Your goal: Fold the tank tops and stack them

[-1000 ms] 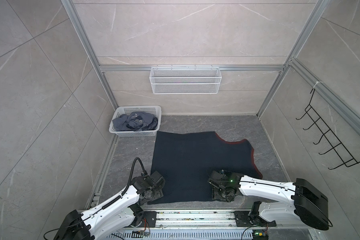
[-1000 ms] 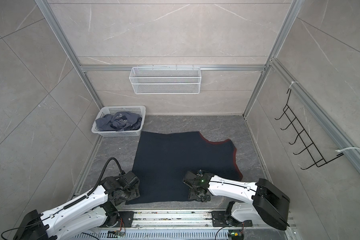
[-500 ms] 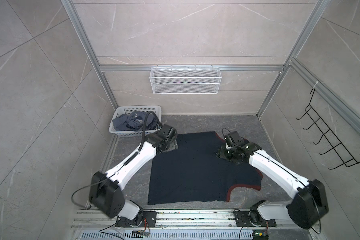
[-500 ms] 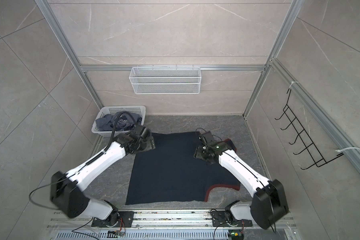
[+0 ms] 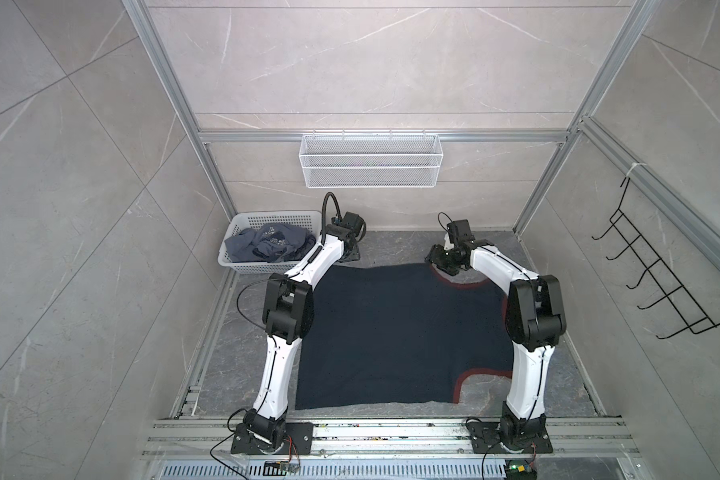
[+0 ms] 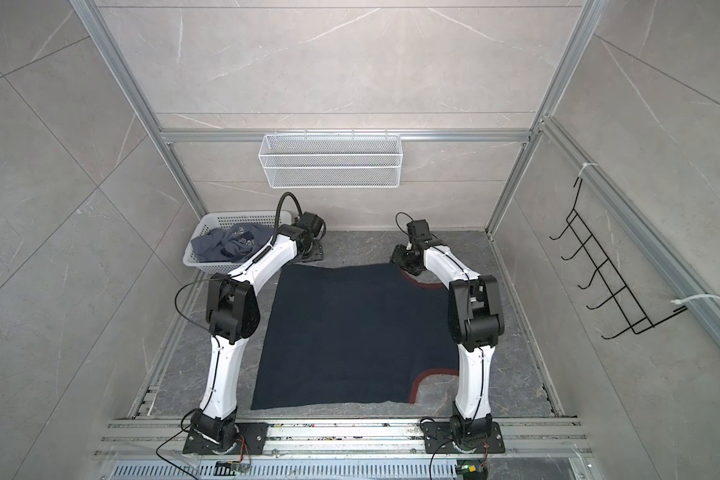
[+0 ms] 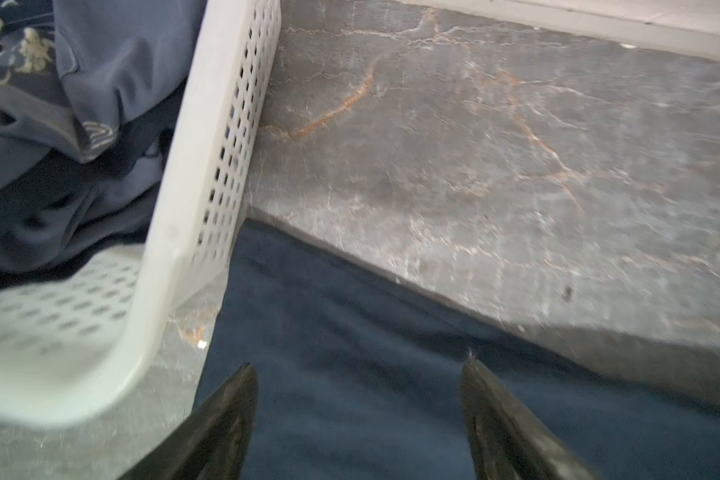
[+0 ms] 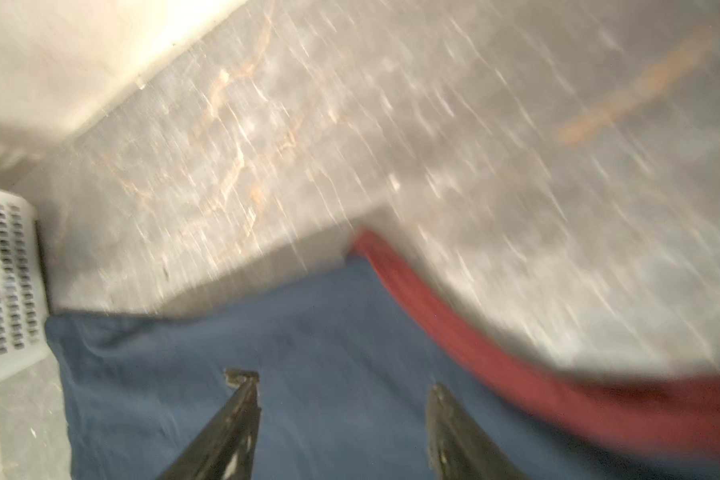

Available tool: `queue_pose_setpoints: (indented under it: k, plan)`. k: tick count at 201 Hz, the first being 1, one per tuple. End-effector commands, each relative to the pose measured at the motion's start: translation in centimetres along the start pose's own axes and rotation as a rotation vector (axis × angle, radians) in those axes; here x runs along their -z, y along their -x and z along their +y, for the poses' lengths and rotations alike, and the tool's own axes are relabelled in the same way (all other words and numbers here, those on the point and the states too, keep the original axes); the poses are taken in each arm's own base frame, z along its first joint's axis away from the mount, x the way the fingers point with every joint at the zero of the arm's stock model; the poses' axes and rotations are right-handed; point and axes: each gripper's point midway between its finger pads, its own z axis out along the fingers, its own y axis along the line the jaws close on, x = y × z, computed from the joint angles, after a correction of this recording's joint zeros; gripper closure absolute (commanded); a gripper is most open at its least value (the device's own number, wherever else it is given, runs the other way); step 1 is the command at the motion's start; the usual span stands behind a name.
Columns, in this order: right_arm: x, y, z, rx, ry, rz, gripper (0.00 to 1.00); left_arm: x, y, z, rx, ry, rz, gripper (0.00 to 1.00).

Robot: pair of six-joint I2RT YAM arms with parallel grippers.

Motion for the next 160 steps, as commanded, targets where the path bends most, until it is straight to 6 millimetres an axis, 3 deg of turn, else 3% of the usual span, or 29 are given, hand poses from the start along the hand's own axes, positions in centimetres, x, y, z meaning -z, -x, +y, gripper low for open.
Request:
queue_pose_setpoints:
  k: [1, 56, 105, 133, 160]
  plan:
    - [-2.1, 0.2, -0.5, 0.012, -0.023, 0.045, 0.35, -1.3, 0.1, 1.3, -0.06, 0.073, 0.015, 0.21]
    - [-5.7, 1.4, -1.7, 0.039, -0.1, 0.086, 0.35, -4.1, -0.8, 0.8, -0.082, 0.09, 0.042, 0.21]
    - [-7.4, 0.2, -2.1, 0.039, -0.103, 0.158, 0.37, -4.9, -1.2, 0.6, -0.078, 0.086, 0.055, 0.21]
    - [-7.5, -0.7, -2.3, 0.024, -0.1, 0.178, 0.45, -4.7, -1.1, 0.8, -0.075, 0.092, 0.05, 0.2]
    - [-7.5, -0.8, -2.5, 0.02, -0.104, 0.171, 0.61, -4.5, -0.9, 0.9, -0.07, 0.091, 0.049, 0.2]
